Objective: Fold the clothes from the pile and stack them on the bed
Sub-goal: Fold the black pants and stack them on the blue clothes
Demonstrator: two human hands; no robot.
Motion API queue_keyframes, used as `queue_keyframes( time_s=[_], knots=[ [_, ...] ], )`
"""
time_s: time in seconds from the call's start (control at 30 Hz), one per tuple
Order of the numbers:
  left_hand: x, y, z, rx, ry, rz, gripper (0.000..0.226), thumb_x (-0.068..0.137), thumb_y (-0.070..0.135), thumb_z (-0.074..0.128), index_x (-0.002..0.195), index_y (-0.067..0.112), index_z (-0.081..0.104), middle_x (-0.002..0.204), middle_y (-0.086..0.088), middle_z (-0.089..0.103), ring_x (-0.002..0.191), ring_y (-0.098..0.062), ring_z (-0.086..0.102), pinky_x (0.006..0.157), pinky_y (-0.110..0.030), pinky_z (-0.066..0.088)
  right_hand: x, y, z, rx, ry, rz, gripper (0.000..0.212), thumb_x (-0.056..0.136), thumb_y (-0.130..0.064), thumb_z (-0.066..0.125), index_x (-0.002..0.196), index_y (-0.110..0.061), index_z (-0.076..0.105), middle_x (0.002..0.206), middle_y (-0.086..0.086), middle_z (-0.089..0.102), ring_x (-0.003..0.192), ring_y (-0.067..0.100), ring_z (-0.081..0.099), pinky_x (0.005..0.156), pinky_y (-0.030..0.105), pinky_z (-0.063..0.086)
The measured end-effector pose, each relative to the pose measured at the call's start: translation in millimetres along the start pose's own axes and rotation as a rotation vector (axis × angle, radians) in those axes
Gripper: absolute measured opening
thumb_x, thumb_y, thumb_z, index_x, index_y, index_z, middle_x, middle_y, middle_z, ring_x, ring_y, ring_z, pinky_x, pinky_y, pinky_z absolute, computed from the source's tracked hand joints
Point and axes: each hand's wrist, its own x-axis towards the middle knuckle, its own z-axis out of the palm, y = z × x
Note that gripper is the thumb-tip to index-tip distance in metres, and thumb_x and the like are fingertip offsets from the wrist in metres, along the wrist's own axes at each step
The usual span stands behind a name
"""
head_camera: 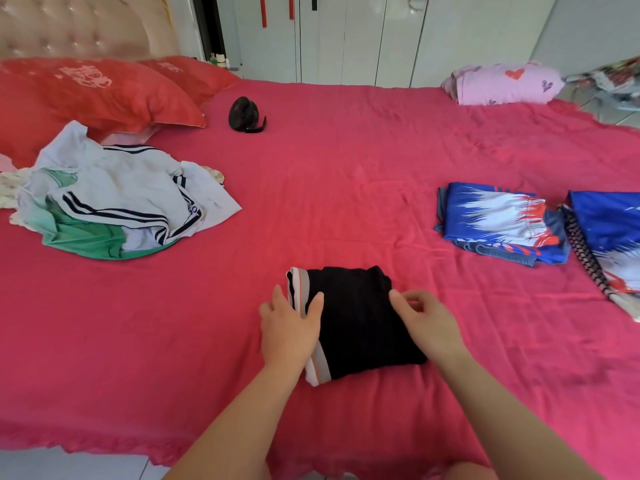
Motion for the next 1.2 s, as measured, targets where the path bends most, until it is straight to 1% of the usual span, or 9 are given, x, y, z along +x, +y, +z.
queue_keyframes(
  time_s=[0.1, 0.23, 0.3, 0.47, 0.6, 0.73, 0.9, 1.03, 1.2],
  knots=[
    [-18, -4, 5, 0.024, -0.012, 0.027, 0.072, 0.090, 0.048, 0.049, 0.144, 0.008, 0.021, 0.136, -0.012, 0.040, 0.120, -0.027, 0.047, 0.095, -0.036, 0.041, -4, 8, 14, -0.120, -0.040, -0.063, 0.019, 0.088, -0.037, 0.057, 0.092, -0.021, 0.066, 0.093, -0.002, 0.064, 0.091, 0.014, 0.059, 0.070, 0.023, 0.035],
    [-23, -9, 4, -0.032, 0.042, 0.125, 0.046, 0.095, 0.029, 0.049, 0.132, 0.006, 0.038, 0.103, -0.012, 0.061, 0.093, -0.029, 0.060, 0.075, -0.032, 0.046, -4, 12, 8, -0.141, 0.188, -0.099, 0.020, 0.092, -0.019, 0.051, 0.085, -0.005, 0.063, 0.086, 0.012, 0.066, 0.087, 0.030, 0.059, 0.063, 0.028, 0.025],
    [-14, -8, -2, -0.022, 0.075, 0.109, 0.050, 0.095, 0.028, 0.048, 0.138, 0.006, 0.034, 0.115, -0.016, 0.060, 0.106, -0.032, 0.057, 0.075, -0.026, 0.038, 1, 15, 0, -0.131, 0.214, -0.080, 0.020, 0.093, -0.015, 0.050, 0.087, -0.002, 0.063, 0.087, 0.016, 0.067, 0.087, 0.032, 0.059, 0.060, 0.027, 0.021],
    [-21, -15, -4, 0.114, 0.001, 0.141, 0.043, 0.098, 0.025, 0.038, 0.139, 0.011, 0.032, 0.123, -0.014, 0.057, 0.110, -0.031, 0.056, 0.085, -0.038, 0.044, -1, 30, -1, -0.195, 0.055, 0.000, 0.018, 0.094, -0.019, 0.048, 0.092, -0.009, 0.063, 0.084, 0.007, 0.063, 0.093, 0.029, 0.060, 0.066, 0.027, 0.031],
    [-6, 1, -6, 0.165, 0.081, 0.275, 0.058, 0.097, 0.035, 0.039, 0.149, 0.024, 0.015, 0.145, -0.007, 0.034, 0.132, -0.025, 0.034, 0.104, -0.037, 0.032, 9, 19, -2, -0.121, 0.109, -0.185, 0.021, 0.091, -0.020, 0.054, 0.108, -0.015, 0.065, 0.103, 0.006, 0.066, 0.104, 0.023, 0.057, 0.084, 0.025, 0.037],
    [21, 19, 9, 0.442, -0.037, 0.500, 0.046, 0.099, 0.039, 0.031, 0.144, 0.032, 0.029, 0.156, -0.003, 0.010, 0.142, -0.023, 0.010, 0.113, -0.038, 0.020, 24, -1, 16, -0.245, 0.030, -0.416, 0.031, 0.092, -0.023, 0.052, 0.122, -0.018, 0.061, 0.127, 0.007, 0.057, 0.122, 0.021, 0.048, 0.104, 0.023, 0.028],
    [68, -2, 29, 0.607, -0.216, 0.340, 0.047, 0.101, 0.035, 0.022, 0.147, 0.023, 0.025, 0.155, -0.012, 0.014, 0.142, -0.028, 0.013, 0.112, -0.039, 0.020, 50, 2, 44, -0.451, -0.230, -0.264, 0.044, 0.097, -0.026, 0.041, 0.140, -0.016, 0.040, 0.150, 0.010, 0.029, 0.137, 0.025, 0.029, 0.113, 0.032, 0.023],
    [66, -16, 33, 0.568, -0.135, 0.255, 0.047, 0.101, 0.032, 0.023, 0.146, 0.019, 0.024, 0.149, -0.003, 0.026, 0.131, -0.026, 0.029, 0.105, -0.038, 0.028, 64, 18, 51, -0.511, -0.156, -0.260, 0.045, 0.086, 0.003, 0.040, 0.130, -0.003, 0.050, 0.136, 0.013, 0.045, 0.120, 0.029, 0.045, 0.103, 0.029, 0.034],
    [61, -13, 28, 0.416, -0.120, 0.187, 0.051, 0.099, 0.038, 0.030, 0.147, 0.024, 0.023, 0.151, -0.004, 0.024, 0.135, -0.026, 0.027, 0.108, -0.039, 0.026, 64, 22, 36, -0.377, -0.121, -0.221, 0.045, 0.090, 0.000, 0.042, 0.134, -0.007, 0.048, 0.132, 0.013, 0.051, 0.123, 0.025, 0.045, 0.102, 0.021, 0.027]
  ],
)
